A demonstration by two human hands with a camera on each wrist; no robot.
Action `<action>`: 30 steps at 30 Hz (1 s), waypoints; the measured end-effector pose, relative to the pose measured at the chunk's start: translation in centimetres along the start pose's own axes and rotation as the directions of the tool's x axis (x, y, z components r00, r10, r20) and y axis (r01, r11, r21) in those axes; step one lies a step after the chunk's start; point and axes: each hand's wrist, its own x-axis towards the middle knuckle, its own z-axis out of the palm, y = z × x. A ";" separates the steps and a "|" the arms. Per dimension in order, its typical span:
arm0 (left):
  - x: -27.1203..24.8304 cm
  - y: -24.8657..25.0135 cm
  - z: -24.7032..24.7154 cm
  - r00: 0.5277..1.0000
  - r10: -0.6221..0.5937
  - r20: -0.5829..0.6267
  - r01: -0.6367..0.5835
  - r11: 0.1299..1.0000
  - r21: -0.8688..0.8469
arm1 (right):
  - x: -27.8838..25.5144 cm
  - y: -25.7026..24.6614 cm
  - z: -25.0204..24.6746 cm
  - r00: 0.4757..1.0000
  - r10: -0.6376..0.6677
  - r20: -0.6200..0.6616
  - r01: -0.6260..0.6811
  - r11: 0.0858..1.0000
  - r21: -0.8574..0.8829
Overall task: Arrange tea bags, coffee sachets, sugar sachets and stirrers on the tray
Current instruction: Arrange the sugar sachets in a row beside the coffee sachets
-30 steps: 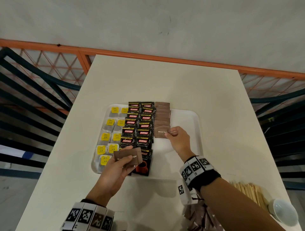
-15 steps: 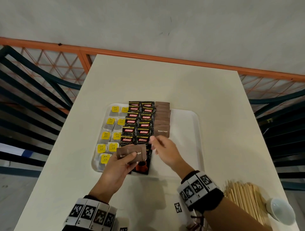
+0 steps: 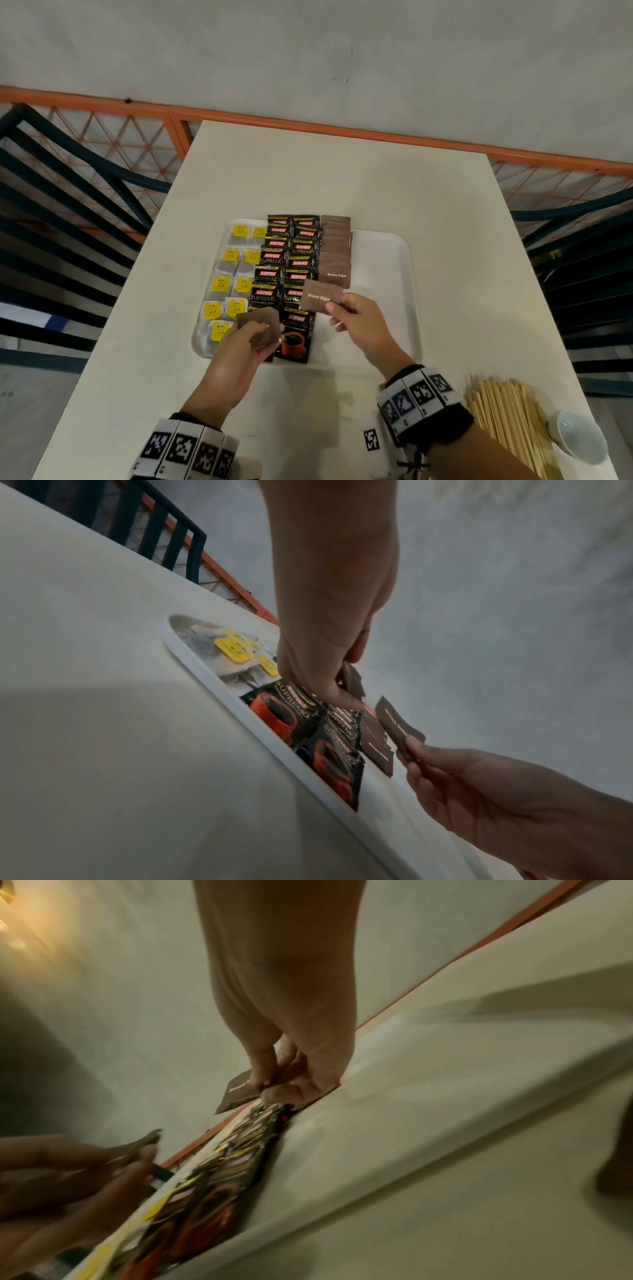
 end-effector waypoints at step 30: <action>-0.2 -0.6 0.3 0.995 0.088 0.039 -0.096 0.941 0.325 | 0.3 -1.3 0.5 0.984 -0.081 0.156 0.119 0.960 -0.254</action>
